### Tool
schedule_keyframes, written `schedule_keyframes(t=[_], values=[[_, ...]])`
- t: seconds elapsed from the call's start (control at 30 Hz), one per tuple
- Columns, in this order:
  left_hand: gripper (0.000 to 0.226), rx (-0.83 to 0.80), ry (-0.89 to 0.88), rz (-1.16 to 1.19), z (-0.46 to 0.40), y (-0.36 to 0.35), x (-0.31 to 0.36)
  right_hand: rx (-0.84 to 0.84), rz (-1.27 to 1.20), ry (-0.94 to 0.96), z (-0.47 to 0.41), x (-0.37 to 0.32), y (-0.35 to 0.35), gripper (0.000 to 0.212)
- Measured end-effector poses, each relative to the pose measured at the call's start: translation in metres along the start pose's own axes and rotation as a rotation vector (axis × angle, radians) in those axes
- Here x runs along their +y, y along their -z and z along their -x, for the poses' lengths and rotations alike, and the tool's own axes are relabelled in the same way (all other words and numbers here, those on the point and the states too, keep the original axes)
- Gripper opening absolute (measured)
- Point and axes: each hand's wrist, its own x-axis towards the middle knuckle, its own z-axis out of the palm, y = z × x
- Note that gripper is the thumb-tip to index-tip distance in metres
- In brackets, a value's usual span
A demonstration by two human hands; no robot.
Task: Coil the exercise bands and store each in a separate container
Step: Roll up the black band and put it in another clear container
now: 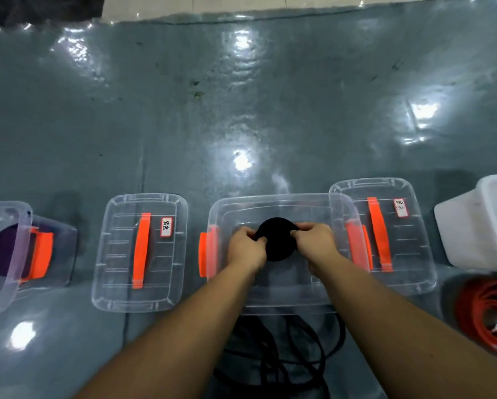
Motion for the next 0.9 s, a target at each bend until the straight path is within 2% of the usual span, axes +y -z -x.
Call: schedule_keyframes(t=[0.2,0.33,0.5,0.63,0.77,0.9], values=[[0.019,-0.012,0.035,-0.051,-0.007,-0.003,-0.002,0.026,0.061,0.009,0.007,-0.001,0.0,0.026],[0.03,0.042,0.054,-0.111,-0.006,-0.005,0.002,0.046,0.079,0.023,0.006,-0.003,0.001,0.024],[0.014,0.047,0.025,-0.151,-0.003,-0.004,0.005,0.108,0.223,0.011,0.009,-0.009,0.007,0.021],[0.008,0.005,0.024,-0.182,0.001,0.002,0.01,0.091,0.43,0.05,0.022,-0.023,0.01,0.024],[0.03,-0.075,0.026,-0.242,0.011,0.01,0.018,-0.031,0.598,0.051,0.047,-0.043,0.017,0.018],[0.037,-0.225,-0.009,-0.296,0.026,0.023,0.028,-0.06,0.662,0.08,0.081,-0.056,0.031,0.019]])
